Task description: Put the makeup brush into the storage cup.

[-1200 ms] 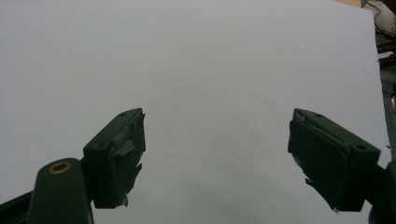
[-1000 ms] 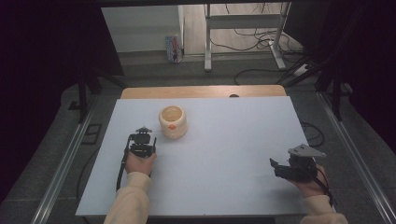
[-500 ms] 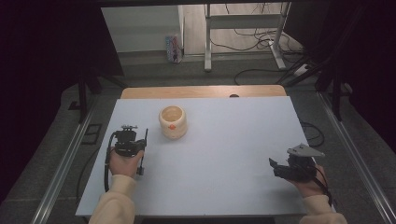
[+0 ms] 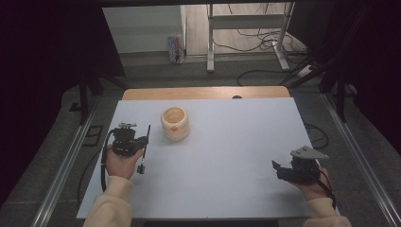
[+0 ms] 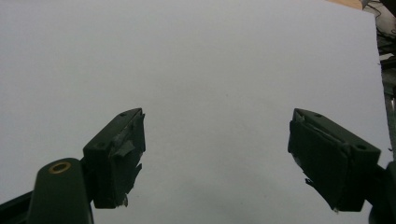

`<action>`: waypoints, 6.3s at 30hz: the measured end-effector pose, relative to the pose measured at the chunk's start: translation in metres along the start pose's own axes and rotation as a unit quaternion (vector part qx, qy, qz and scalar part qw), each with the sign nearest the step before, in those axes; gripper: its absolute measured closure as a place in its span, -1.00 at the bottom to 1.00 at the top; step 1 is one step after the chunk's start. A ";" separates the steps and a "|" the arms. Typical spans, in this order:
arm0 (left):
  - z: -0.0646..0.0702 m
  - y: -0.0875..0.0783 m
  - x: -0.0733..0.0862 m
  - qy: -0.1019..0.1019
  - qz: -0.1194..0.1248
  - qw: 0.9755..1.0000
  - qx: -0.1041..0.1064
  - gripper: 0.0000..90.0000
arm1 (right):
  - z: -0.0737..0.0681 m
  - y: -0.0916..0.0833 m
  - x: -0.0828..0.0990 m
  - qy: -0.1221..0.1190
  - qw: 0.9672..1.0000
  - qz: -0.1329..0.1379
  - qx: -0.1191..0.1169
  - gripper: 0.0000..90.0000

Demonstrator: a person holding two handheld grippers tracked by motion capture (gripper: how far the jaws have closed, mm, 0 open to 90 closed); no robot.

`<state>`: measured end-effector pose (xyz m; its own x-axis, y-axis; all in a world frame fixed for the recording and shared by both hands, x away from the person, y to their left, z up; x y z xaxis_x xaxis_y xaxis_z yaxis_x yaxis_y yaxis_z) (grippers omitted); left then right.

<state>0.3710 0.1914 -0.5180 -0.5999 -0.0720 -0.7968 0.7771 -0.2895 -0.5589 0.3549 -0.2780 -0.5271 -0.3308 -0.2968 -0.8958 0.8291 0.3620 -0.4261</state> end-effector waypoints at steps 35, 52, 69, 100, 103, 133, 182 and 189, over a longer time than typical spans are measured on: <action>0.053 -0.003 -0.012 0.002 0.039 0.992 0.116 0.90 | -0.044 0.009 -0.015 0.016 0.997 0.022 -0.068 -0.57; 0.068 0.000 -0.013 0.016 0.027 0.989 0.145 0.90 | -0.046 0.007 -0.018 0.017 0.997 0.025 -0.072 -0.57; 0.090 0.005 -0.004 0.069 -0.018 0.980 0.187 0.90 | -0.052 0.004 -0.022 -0.015 0.997 0.033 -0.072 -0.56; 0.114 0.014 0.002 0.105 -0.065 0.968 0.218 0.90 | -0.073 0.001 -0.031 -0.099 0.989 0.060 -0.087 -0.47; 0.119 0.015 0.002 0.112 -0.070 0.966 0.221 0.90 | -0.079 0.000 -0.032 -0.109 0.987 0.061 -0.100 -0.45; 0.161 0.027 0.032 0.205 -0.160 0.925 0.279 0.90 | -0.117 0.010 -0.051 -0.242 0.945 0.044 -0.215 -0.30; 0.181 0.030 0.034 0.176 -0.231 0.900 0.326 0.90 | -0.187 0.060 -0.061 -0.454 0.857 0.026 -0.241 0.23; 0.188 0.030 0.034 0.180 -0.238 0.895 0.331 0.90 | -0.190 0.063 -0.057 -0.479 0.843 0.017 -0.242 0.54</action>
<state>0.3379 0.0011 -0.5192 -0.6409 0.4870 -0.5933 0.0956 -0.7163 -0.6912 0.3400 -0.0710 -0.5268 0.3993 -0.7724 -0.4938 0.4723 0.6350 -0.6113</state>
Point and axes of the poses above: each handheld gripper's, and its own axes: y roughly forward along the jaws, x roughly out of its underside, z roughly to its right, the point moved 9 cm from there along y, roughly forward along the jaws, and after that the axes turned 14 degrees about z, right-handed, at the moved point
